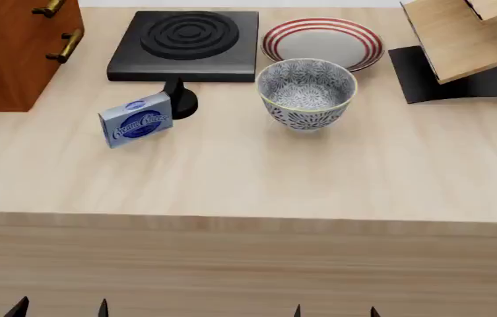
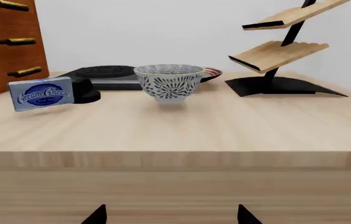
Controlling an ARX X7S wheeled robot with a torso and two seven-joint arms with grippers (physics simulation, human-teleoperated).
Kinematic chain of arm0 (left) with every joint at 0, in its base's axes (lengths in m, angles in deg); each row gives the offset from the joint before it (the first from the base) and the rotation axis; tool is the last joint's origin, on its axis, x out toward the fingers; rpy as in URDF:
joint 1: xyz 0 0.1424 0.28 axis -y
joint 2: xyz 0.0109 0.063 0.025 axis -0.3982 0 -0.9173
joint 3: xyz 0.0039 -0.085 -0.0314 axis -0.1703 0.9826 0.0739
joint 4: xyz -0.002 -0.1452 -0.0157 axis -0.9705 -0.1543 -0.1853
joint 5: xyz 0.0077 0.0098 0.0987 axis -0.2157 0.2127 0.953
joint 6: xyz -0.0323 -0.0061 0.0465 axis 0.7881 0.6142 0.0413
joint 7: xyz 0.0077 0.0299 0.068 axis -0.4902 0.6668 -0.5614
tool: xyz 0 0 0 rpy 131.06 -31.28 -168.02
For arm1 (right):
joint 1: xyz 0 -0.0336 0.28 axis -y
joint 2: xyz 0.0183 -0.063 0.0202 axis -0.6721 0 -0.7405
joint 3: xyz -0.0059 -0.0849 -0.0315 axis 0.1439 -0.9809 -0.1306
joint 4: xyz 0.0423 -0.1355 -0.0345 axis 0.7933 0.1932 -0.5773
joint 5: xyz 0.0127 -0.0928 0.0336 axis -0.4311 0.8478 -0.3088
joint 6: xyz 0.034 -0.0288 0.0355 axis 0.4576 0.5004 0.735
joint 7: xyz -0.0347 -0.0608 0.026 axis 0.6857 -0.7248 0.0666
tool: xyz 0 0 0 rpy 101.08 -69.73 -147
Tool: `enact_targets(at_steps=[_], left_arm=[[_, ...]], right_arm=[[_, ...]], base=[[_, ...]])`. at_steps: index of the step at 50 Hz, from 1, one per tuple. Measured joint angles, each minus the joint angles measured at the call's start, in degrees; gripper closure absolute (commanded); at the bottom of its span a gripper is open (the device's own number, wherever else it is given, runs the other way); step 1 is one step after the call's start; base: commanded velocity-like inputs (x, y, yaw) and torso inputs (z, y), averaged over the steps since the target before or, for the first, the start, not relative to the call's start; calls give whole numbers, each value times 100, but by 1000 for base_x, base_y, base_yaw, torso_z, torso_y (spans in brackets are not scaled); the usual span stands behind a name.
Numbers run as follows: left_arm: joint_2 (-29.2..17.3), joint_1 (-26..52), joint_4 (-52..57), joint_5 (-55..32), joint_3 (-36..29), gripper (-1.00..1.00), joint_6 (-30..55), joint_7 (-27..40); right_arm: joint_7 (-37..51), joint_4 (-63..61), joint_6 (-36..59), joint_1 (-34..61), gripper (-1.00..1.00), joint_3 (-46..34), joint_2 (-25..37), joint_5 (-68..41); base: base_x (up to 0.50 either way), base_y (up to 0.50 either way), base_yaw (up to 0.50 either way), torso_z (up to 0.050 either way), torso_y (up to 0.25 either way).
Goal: Pick up the cream cheese and put it in the bowl.
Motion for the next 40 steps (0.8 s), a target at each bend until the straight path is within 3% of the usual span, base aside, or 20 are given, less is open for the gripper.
enact_targets(at_steps=[7, 24, 40], left_arm=[[-184, 31, -55, -177, -251, -100, -36, 251], [-457, 62, 24, -415, -507, -100, 19, 527], [-603, 94, 57, -512, -654, -100, 25, 661]], right_arm=[[139, 88, -40, 38, -100, -131, 95, -78], [270, 31, -14, 62, -100, -330, 335, -396], [306, -62, 11, 61, -100, -440, 492, -662]], base=[[0, 23, 0, 0, 0], [8, 494, 0, 0, 0], [484, 54, 0, 0, 0]])
